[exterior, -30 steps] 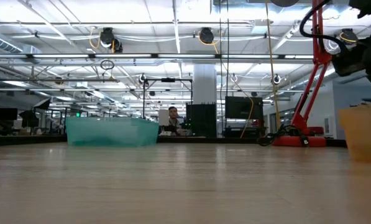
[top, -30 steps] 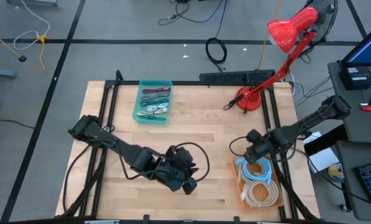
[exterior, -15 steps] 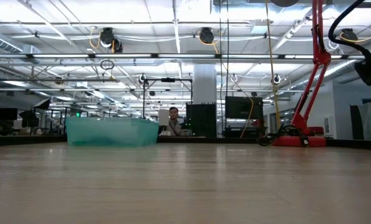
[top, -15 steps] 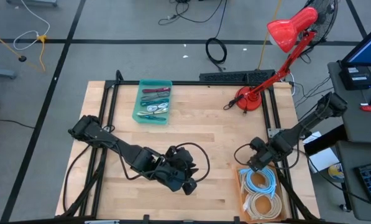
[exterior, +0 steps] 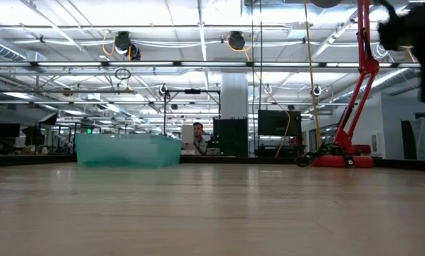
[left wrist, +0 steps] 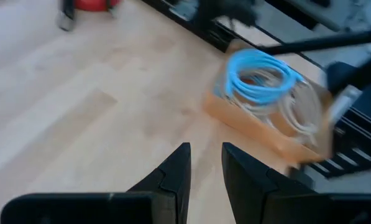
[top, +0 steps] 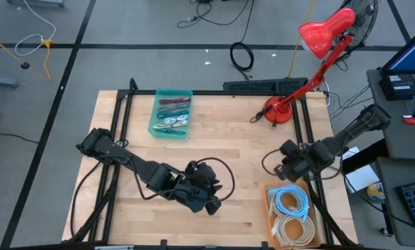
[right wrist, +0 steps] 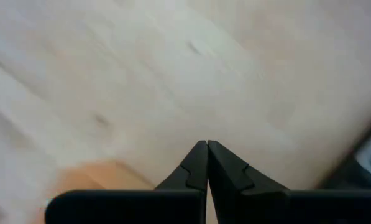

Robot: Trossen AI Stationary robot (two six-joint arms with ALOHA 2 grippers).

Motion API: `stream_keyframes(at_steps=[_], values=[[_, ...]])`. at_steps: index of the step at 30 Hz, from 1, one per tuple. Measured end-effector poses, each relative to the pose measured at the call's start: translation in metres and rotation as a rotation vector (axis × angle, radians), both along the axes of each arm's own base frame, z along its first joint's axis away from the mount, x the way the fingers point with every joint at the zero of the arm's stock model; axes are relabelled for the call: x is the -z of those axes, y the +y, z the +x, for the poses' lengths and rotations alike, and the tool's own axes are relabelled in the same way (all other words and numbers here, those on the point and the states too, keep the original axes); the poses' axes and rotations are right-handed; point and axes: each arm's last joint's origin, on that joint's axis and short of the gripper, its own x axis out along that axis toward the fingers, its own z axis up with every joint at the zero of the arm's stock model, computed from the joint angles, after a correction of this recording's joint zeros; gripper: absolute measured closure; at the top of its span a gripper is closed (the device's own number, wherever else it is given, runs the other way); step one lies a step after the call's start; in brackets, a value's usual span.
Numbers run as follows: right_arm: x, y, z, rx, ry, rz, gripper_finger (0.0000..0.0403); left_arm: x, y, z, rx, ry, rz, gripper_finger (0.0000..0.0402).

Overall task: Pick & Place USB Port
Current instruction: Adjust the blue bin

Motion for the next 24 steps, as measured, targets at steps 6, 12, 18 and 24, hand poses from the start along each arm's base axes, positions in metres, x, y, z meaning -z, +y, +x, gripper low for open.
stream_keyframes(at_steps=[6, 12, 18, 24], values=[[-0.030, 0.001, 0.026, -0.083, -0.274, 0.028, 0.0403, 0.009, 0.037, 0.003, -0.150, 0.115, 0.040, 0.0309], [-0.046, 0.009, 0.047, -0.155, -0.524, 0.080, 0.0403, 0.044, 0.097, 0.017, -0.180, 0.429, 0.025, 0.0309], [-0.049, 0.011, 0.054, -0.176, -0.584, 0.058, 0.0403, 0.075, 0.159, 0.048, -0.081, 0.496, -0.072, 0.0350], [-0.048, 0.013, 0.054, -0.254, -0.566, 0.056, 0.0403, 0.085, 0.216, 0.053, -0.174, 0.494, -0.162, 0.0396]])
